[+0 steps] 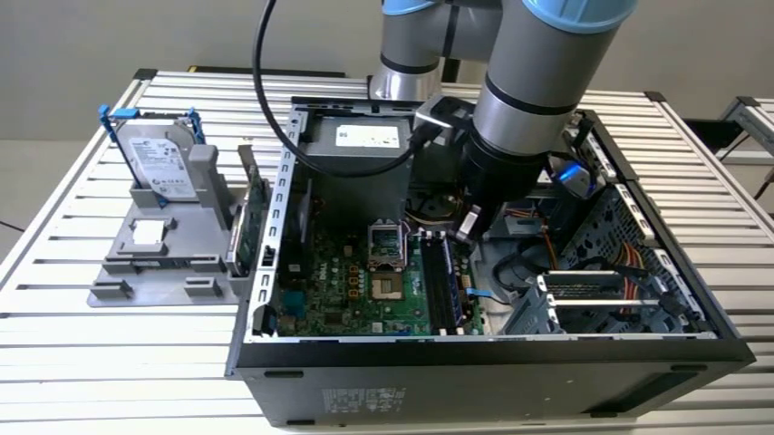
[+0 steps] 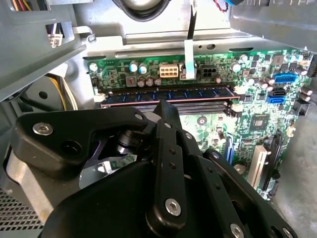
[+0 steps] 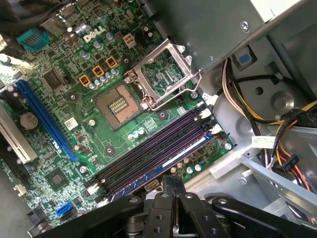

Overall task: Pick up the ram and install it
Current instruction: 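Press down the ram until it locks into place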

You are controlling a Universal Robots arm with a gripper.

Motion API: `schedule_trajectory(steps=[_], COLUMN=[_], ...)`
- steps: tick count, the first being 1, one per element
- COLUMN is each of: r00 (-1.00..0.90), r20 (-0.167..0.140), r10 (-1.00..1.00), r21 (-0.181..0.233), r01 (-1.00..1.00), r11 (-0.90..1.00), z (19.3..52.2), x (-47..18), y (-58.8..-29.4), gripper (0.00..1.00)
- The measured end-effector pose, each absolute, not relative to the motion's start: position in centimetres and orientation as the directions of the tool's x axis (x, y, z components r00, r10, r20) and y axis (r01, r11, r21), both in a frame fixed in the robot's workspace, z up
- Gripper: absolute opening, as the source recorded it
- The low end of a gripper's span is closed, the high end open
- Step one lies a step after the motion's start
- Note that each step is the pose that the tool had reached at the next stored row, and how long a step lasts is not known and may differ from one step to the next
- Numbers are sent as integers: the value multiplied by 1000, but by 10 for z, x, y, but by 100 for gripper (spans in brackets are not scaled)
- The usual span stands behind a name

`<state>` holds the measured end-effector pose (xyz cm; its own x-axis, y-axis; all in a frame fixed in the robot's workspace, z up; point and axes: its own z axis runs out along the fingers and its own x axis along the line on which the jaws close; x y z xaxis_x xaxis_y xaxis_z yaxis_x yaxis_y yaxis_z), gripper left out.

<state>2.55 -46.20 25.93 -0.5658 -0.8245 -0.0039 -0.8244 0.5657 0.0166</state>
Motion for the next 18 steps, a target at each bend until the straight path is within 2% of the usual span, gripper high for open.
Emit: schedule_trajectory(steps=[18], r00=[-481], r20=[-2], r10=[-877], r21=[16], r01=[-877], r11=[481], z=[259], x=[25], y=[-462], gripper=[0])
